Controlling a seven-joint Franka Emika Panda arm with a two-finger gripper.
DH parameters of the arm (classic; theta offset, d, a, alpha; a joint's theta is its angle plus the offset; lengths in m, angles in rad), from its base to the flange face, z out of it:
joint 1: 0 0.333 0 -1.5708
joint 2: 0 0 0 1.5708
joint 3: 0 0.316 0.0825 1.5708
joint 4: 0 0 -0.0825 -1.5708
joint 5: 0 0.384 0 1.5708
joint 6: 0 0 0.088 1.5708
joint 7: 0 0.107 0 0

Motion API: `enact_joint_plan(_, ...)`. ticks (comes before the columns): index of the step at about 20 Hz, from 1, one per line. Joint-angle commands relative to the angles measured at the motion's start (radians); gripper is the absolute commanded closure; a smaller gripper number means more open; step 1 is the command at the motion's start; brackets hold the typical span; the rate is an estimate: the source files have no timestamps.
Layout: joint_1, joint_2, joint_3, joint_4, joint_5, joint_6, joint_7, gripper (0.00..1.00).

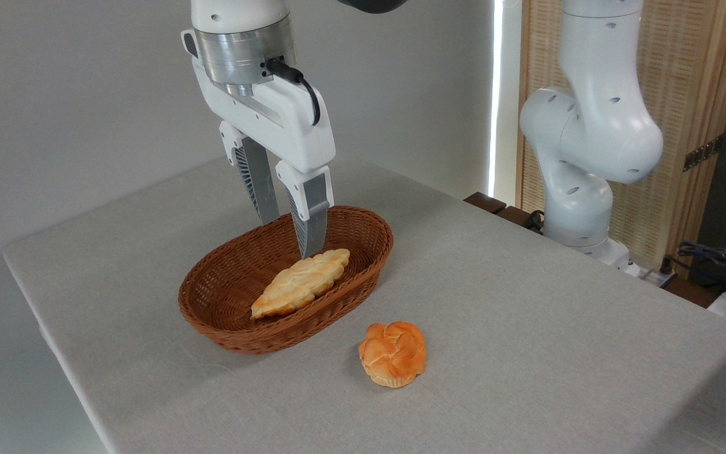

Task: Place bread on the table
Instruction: 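Lower the open gripper into the wicker basket onto the croissant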

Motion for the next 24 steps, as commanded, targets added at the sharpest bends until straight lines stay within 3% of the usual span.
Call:
enact_joint_plan(1, -0.004, 0.0, -0.001, 0.013, -0.015, -0.026, 0.005, 0.0)
enact_joint_plan(5, -0.005, 0.006, -0.026, 0.008, -0.017, -0.022, 0.0, 0.0)
enact_joint_plan(12, -0.007, 0.004, -0.128, -0.076, -0.029, -0.006, -0.003, 0.0)
enact_joint_plan(19, -0.008, 0.01, -0.133, -0.225, -0.021, 0.064, -0.018, 0.0)
enact_joint_plan(24, -0.008, 0.058, -0.139, -0.259, 0.0, 0.1, -0.02, 0.0)
